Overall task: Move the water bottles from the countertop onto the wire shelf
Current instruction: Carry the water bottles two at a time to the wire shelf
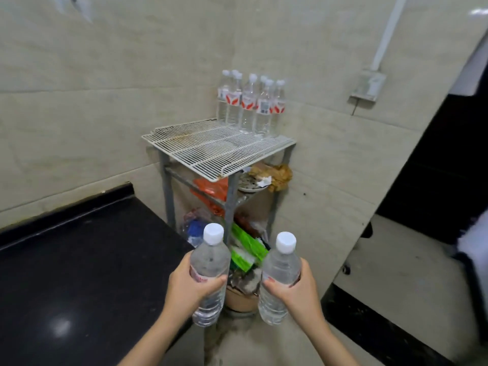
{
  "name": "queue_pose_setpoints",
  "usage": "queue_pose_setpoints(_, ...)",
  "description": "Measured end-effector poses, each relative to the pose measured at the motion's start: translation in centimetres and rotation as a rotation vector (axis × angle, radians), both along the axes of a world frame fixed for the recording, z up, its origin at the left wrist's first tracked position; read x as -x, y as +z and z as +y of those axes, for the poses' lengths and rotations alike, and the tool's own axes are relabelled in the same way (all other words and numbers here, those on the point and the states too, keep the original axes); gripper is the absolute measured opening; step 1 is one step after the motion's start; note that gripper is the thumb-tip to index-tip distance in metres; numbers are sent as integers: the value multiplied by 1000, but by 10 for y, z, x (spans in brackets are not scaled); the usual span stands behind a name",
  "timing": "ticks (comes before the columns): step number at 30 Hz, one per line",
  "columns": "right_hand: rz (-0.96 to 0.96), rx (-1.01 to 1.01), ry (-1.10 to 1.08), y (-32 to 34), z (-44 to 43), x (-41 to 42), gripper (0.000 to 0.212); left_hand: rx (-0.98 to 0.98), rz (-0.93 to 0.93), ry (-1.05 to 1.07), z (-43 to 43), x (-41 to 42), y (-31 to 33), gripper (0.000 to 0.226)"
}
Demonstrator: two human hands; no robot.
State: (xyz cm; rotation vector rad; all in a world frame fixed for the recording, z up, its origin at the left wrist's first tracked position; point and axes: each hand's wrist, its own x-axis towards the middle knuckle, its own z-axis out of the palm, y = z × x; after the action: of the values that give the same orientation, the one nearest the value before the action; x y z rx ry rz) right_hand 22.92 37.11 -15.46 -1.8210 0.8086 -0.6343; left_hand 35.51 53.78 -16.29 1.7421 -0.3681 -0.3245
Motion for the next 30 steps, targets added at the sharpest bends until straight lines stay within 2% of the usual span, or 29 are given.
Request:
queue_pose_setpoints(4,42,-23,-28,2,-41,-4,45,5,35,-79,-58,-16,-7,71)
queue_pose_setpoints(8,95,-46,-109,-2,-92,-24,52,32,72,-113,-118,-38,-10,66)
queue_pose_setpoints(12,157,-36,-151,-4,-147,-52,62,51,166,-112,-174,-68,-12,83)
queue_pose_setpoints(15,161,-33,-156,-3,-181,-68,64,28,146,-143,-208,-89,-14,88)
queue_pose_setpoints(17,153,-42,-145,-2,-199,-73,62,20,117,-163,-226,-98,-17,88)
queue_pose_setpoints(22,167,-50,-125,-7,-238,-77,48,-17,104,-161,-264,-109,-23,61)
queue_pose_setpoints(27,172,-58,-58,-11,-286,-81,43,-23,55,-114,-304,-103,-24,70)
queue_pose_setpoints(30,154,-33,23,-7,-323,-86,44,-19,12,-53,-332,-95,-19,66)
